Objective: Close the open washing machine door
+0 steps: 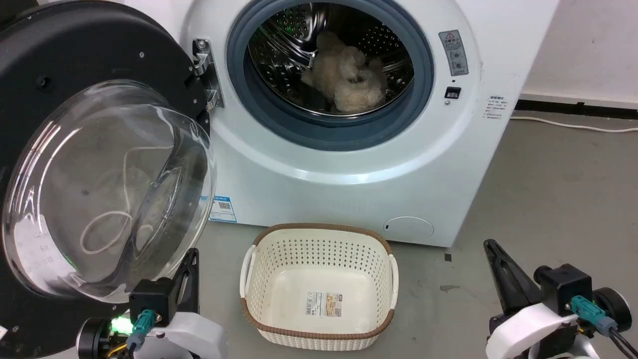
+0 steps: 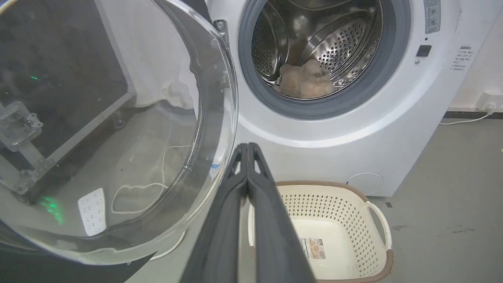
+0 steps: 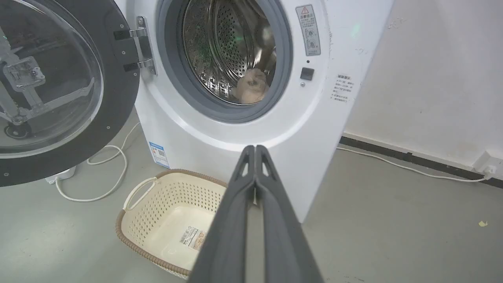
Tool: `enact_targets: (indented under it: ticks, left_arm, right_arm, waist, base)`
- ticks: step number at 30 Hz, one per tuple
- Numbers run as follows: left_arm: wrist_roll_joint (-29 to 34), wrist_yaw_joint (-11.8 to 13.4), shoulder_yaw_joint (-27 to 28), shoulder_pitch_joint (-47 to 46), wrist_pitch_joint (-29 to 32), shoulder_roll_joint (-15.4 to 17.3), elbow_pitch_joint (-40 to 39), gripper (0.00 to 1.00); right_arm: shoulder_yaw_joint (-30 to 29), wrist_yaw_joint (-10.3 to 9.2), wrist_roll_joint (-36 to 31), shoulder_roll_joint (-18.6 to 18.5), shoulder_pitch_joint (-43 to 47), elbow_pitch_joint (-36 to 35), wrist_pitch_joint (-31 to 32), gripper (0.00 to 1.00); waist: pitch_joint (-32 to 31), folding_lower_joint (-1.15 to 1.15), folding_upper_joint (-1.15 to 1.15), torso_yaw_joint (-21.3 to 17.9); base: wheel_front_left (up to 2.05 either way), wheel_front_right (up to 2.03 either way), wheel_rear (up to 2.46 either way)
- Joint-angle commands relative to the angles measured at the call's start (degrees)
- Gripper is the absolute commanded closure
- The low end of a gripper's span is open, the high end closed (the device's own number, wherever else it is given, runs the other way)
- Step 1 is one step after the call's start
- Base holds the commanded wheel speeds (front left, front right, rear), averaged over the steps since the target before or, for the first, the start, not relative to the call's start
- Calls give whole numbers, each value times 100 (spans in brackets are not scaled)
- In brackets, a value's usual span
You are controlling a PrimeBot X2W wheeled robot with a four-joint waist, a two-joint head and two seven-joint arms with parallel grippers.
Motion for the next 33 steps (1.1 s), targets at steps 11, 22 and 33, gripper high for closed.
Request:
enact_targets:
  ticks: [11,22,33]
  left_arm:
    - [14,17,6,-18,2,-1,-23,100]
    - [14,17,6,-18,2,-1,-23,100]
    - [14,17,6,-18,2,-1,-23,100]
  right_arm:
    - [-2,-4,-30,14,104,-26,3,100]
    - [-2,-4,-30,14,104,-26,3,100]
    - [-2,-4,-30,14,104,-26,3,100]
  waist:
    - [0,0,0,0]
    - [0,0,0,0]
    - [0,0,0,0]
  base:
    - [0,0,0]
    - [0,0,0]
    - [0,0,0]
